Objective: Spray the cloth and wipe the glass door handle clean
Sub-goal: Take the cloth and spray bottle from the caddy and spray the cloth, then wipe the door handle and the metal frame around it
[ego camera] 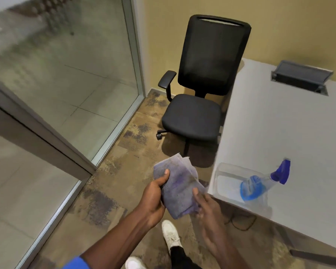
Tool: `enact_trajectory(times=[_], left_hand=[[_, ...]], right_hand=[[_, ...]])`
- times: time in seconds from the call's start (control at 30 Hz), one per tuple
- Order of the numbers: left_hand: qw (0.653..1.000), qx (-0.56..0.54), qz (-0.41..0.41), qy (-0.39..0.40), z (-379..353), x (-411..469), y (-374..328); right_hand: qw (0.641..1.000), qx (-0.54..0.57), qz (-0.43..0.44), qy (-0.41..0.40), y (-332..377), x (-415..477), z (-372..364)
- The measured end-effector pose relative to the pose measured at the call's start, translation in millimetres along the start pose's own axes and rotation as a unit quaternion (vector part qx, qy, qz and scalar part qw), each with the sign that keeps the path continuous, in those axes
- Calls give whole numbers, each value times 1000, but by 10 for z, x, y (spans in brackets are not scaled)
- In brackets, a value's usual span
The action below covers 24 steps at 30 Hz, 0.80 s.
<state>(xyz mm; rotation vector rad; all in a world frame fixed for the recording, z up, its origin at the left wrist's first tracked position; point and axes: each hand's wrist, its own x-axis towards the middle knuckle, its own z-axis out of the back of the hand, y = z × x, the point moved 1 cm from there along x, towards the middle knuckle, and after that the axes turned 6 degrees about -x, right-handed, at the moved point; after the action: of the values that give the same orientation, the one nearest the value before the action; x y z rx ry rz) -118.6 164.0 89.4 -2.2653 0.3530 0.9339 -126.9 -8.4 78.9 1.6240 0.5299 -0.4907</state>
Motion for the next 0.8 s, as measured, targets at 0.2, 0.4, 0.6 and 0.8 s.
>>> enact_trajectory(times=[0.2, 0.4, 0.6, 0.8], left_hand=[[994, -27, -75, -76, 724, -486, -574], [975, -57, -134, -167, 1542, -1091, -1229], [949, -70, -213, -221, 2097, -1521, -1751], [872, 12, -347, -346, 2658, -1639, -2495]], right_hand=[[990, 1, -35, 134, 87, -167, -1111], [973, 41, -62, 219, -29, -412, -2141], [957, 33, -27, 286, -4, -533, -3115], [956, -36, 128, 261, 427, -282, -3968]])
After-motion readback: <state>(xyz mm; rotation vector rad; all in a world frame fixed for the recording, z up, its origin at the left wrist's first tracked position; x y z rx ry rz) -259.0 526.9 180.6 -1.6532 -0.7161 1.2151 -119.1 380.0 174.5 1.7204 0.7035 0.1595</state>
